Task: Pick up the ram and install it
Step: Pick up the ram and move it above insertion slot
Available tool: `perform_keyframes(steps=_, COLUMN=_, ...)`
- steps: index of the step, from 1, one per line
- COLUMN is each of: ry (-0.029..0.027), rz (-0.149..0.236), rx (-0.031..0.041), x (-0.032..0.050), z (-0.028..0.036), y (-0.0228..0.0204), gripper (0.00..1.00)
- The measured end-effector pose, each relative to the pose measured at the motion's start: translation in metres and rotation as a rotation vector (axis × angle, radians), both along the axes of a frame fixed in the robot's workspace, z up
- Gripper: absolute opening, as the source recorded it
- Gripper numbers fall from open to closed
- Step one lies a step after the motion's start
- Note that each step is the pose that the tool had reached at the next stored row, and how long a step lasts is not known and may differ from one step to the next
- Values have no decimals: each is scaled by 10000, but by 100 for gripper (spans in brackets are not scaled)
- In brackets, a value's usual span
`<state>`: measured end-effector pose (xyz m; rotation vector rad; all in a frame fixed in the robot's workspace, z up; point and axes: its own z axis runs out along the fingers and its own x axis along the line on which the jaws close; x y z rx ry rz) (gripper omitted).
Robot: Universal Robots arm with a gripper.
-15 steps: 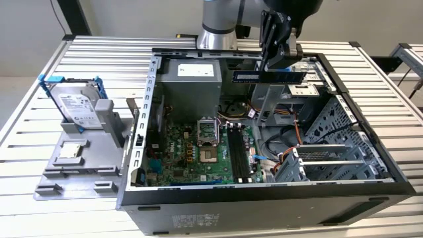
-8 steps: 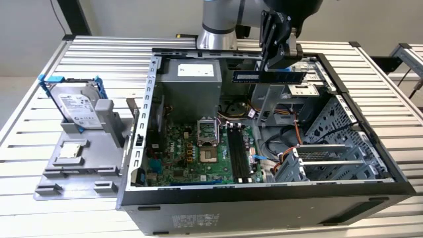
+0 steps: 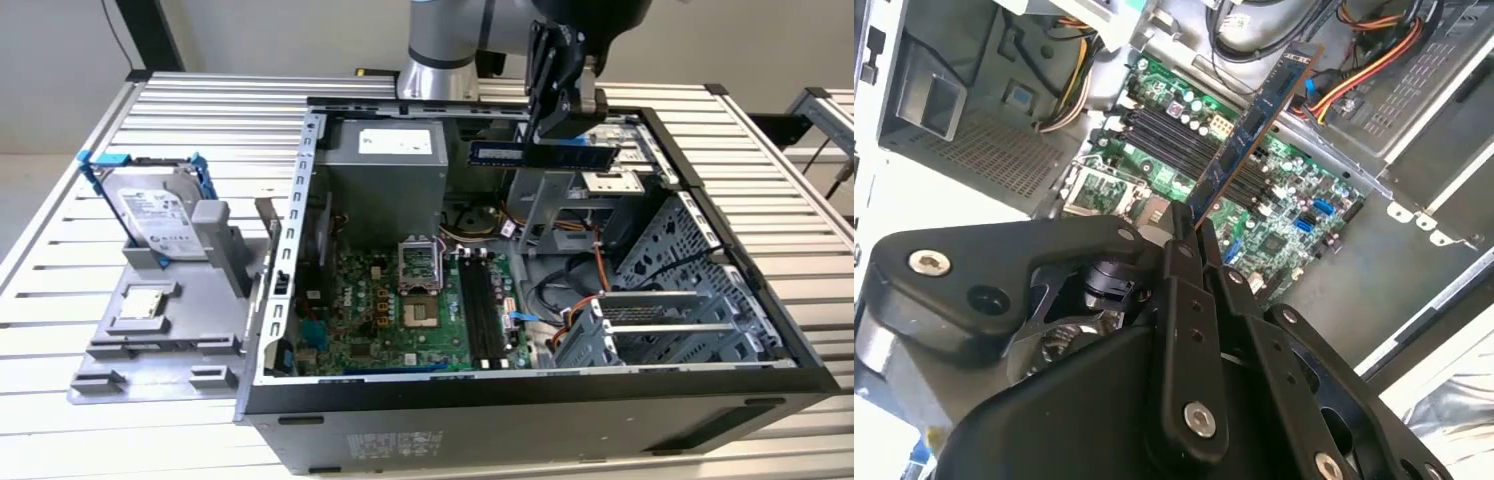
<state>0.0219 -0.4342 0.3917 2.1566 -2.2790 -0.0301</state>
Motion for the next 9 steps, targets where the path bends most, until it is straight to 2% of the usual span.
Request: perform_keyframes(steps=9, ry=2, rz=-1038, rx=-1, x=1, z=0, y=-4, gripper=0)
